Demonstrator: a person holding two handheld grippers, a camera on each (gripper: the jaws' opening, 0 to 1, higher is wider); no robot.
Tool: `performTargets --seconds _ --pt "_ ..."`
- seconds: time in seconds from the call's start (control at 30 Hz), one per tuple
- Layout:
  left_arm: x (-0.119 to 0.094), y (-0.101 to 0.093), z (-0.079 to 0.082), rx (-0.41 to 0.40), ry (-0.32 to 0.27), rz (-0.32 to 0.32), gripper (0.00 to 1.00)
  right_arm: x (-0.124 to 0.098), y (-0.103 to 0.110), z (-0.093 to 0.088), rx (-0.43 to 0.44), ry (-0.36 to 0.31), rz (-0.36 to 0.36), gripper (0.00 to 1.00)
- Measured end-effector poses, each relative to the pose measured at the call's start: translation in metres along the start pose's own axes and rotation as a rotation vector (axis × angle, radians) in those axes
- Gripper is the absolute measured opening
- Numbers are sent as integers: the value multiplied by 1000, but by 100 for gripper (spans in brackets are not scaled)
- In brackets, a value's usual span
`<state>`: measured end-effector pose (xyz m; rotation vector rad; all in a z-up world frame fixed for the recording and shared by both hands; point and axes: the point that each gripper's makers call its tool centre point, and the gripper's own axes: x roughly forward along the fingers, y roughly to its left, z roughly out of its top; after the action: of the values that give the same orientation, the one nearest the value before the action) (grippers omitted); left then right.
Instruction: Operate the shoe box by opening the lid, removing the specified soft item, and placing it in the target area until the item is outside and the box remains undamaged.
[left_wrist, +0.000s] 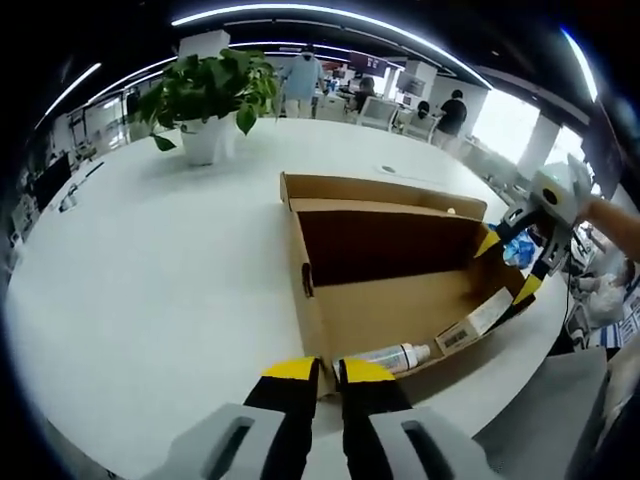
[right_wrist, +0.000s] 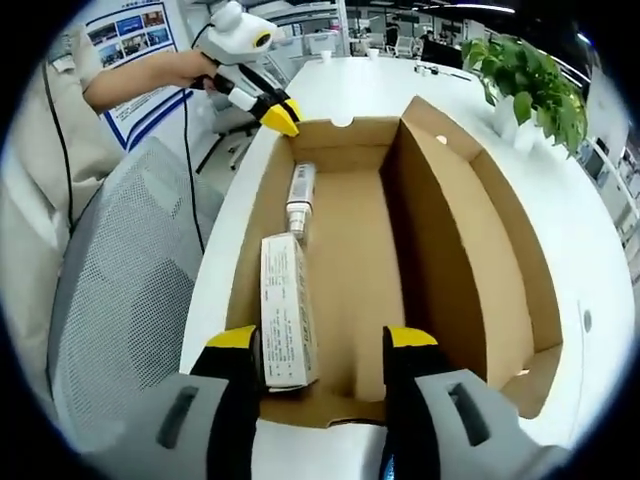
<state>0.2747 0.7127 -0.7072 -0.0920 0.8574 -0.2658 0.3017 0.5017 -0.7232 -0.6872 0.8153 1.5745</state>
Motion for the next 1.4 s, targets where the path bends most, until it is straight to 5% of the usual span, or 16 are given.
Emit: performTargets --seconds 0.73,1.4 --pt "0 0 0 17 5 6 8 31 18 1 -14 26 53 18" --pt "-4 -3 4 48 -8 9 15 22 18 8 -15 9 21 17"
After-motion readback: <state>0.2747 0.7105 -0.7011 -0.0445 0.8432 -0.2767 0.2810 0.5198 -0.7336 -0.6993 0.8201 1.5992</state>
